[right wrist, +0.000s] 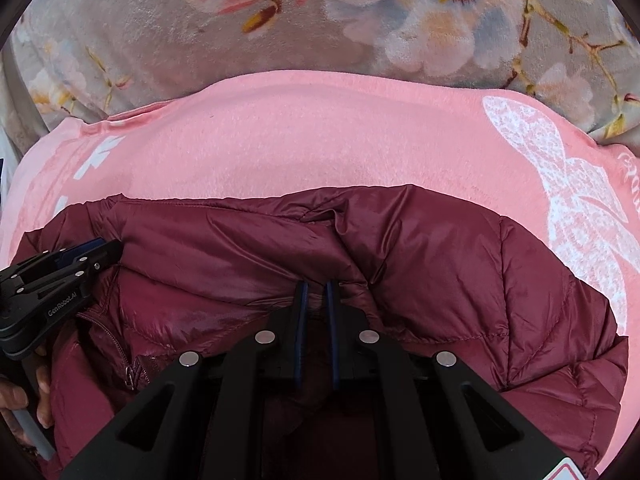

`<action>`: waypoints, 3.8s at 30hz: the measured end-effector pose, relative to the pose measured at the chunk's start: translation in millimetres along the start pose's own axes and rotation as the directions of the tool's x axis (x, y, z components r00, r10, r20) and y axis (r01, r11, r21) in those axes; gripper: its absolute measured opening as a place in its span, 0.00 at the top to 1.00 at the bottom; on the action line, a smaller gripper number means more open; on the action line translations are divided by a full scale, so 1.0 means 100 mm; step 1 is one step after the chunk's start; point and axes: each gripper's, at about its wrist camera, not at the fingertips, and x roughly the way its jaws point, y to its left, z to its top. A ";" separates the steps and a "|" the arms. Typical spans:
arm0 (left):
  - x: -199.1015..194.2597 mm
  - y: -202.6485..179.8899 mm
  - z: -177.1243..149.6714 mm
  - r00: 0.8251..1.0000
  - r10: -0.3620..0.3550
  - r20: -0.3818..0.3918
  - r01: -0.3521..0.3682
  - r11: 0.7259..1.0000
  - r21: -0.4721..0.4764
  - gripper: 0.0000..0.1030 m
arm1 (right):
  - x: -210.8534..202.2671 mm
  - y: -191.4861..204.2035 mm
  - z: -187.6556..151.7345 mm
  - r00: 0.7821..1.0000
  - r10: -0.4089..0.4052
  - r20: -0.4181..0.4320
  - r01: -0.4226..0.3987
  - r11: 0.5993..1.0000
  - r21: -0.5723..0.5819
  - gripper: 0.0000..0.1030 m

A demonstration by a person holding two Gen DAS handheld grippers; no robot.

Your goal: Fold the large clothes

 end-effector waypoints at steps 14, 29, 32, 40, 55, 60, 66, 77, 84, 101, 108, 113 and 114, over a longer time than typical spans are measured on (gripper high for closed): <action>-0.01 0.08 -0.02 0.999 -0.038 0.000 0.038 0.999 -0.025 0.68 | -0.05 -0.19 -0.03 0.990 0.136 0.027 -0.138 0.984 0.112 0.90; -2.24 1.47 -2.25 0.967 -0.228 -0.116 0.173 0.917 -0.359 0.22 | -3.21 -1.15 -2.68 0.996 0.068 0.060 -0.084 0.939 0.334 0.27; -2.47 1.71 -2.77 0.965 -0.227 -0.129 0.155 0.896 -0.417 0.22 | -3.44 -1.36 -3.16 0.995 0.090 0.047 -0.102 0.904 0.416 0.27; -2.77 1.81 -3.37 0.954 -0.297 -0.033 0.234 0.812 -0.534 0.23 | -3.44 -1.26 -3.77 0.976 0.203 0.076 -0.214 0.843 0.493 0.23; -2.86 1.93 -3.47 0.985 -0.173 -0.026 0.118 0.764 -0.634 0.53 | -3.30 -0.83 -3.65 0.972 0.198 0.125 -0.233 0.872 0.431 0.39; -2.82 1.99 -3.50 0.978 -0.206 -0.021 0.141 0.736 -0.662 0.47 | -3.28 -0.94 -3.70 0.958 0.243 0.151 -0.286 0.827 0.483 0.39; -2.77 1.79 -3.36 0.957 -0.290 -0.014 0.216 0.743 -0.633 0.87 | -3.26 -0.94 -3.68 0.959 0.245 0.143 -0.284 0.824 0.490 0.92; -4.35 1.70 -3.41 0.897 -0.394 0.199 0.440 0.764 -0.472 0.95 | -4.82 -0.60 -3.73 0.879 0.262 0.398 -0.366 0.907 0.210 0.97; -5.48 1.70 -3.43 0.847 -0.373 0.379 0.508 0.778 -0.370 0.95 | -6.02 -0.59 -3.75 0.798 0.232 0.556 -0.357 0.925 0.126 0.97; -3.81 1.54 -2.07 0.971 -0.130 0.202 0.210 0.868 -0.450 0.94 | -4.29 -0.87 -2.13 0.881 0.143 0.451 -0.315 0.888 0.335 0.98; -2.84 1.46 -1.70 0.995 -0.084 0.054 0.100 0.879 -0.467 0.94 | -3.27 -0.99 -1.75 0.939 0.093 0.330 -0.240 0.866 0.439 0.98; -2.21 1.40 -1.73 0.996 -0.068 -0.062 0.031 0.885 -0.465 0.93 | -2.74 -1.06 -1.72 0.966 0.073 0.247 -0.188 0.857 0.479 0.98; -2.13 1.39 -1.75 0.995 -0.064 -0.076 0.022 0.886 -0.463 0.93 | -2.65 -1.07 -1.72 0.970 0.072 0.231 -0.179 0.856 0.485 0.98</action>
